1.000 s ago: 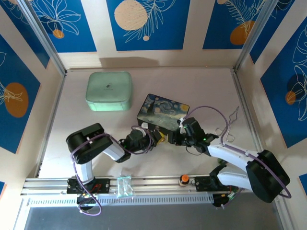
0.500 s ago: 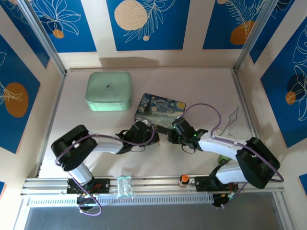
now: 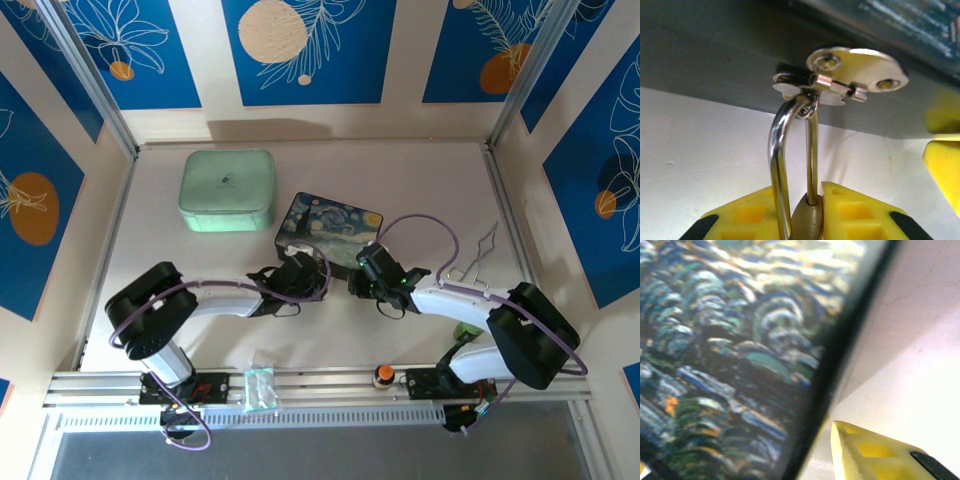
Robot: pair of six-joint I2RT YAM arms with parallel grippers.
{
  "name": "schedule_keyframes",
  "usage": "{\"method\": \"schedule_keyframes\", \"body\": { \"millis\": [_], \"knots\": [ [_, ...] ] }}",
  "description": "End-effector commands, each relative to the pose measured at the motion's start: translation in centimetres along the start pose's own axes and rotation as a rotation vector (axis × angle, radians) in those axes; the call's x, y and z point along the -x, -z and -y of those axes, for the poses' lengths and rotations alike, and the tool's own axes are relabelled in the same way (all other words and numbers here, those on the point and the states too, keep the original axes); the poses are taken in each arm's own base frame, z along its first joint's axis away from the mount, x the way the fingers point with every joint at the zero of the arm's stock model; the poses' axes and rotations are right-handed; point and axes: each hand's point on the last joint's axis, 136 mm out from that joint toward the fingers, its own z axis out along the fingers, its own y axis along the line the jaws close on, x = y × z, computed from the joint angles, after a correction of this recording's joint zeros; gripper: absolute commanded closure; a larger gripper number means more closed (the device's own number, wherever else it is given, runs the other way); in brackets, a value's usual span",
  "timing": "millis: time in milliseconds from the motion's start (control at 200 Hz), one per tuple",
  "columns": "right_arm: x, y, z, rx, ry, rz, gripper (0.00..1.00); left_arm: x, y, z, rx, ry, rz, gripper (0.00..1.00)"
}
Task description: Unlock the padlock with the key
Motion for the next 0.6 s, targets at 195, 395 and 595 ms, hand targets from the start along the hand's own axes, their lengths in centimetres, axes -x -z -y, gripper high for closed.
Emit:
{"method": "schedule_keyframes", "body": {
  "millis": [195, 395, 595],
  "knots": [
    [0.6, -0.5, 0.0, -0.012, -0.018, 0.02, 0.64, -2.4, 0.4, -4.5, 0.248, -0.157, -0.011, 0.78],
    [0.4, -0.7, 0.0, -0.019, -0.017, 0.013, 0.64, -2.7, 0.9, -4.3, 0.311, -0.206, -0.01, 0.78],
    [0.2, -0.8, -0.2, -0.02, -0.009, 0.014, 0.64, -2.8, 1.0, -4.7, 0.364, -0.227, -0.027, 0.88]
  ]
}}
